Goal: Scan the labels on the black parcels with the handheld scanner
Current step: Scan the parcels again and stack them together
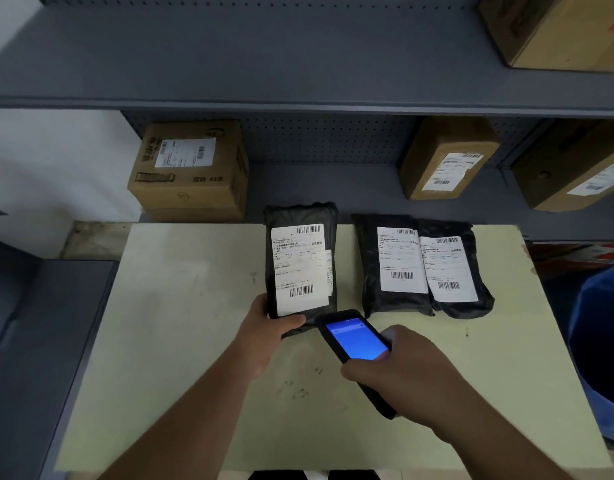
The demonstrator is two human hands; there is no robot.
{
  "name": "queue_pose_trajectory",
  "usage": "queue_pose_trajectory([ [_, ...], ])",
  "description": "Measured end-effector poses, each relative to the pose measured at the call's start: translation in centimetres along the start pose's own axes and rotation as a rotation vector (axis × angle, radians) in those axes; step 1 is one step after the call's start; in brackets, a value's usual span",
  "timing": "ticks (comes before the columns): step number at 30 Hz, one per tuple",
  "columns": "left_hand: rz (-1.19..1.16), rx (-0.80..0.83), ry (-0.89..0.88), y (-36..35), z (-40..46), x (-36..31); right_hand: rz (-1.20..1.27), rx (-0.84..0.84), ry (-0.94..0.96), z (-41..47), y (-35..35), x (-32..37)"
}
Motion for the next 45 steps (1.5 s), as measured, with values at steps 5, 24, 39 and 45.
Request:
queue_pose_trajectory([
  [5,-0.009,0.008,-0.021,0.7,-0.3,-0.1,-0.034,0.029,0.010,-0.1,-1.0,0.8],
  [24,0.034,0.004,-0.039,2.1,-0.3,0.7,-0.037,0.039,0.023,0.5,-2.9,1.9],
  [39,-0.047,0.110,-0.087,-0.7,-0.6,-1.8,0.004,0.006,0.016,1.0,-0.9,1.5],
  [45,-0.058,0.155,-0.090,-3.7,-1.5,-3.2,0.022,-0.023,0.015,1.1,1.1,0.5],
])
Point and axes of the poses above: each hand's wrist, its own z-axis towards the middle knuckle, its own y-axis out of the back of the hand, x = y × z, the point moved 2 cm from there along z, towards the middle knuckle, and after that the axes turned 5 degrees about z, right-handed, at the moved point
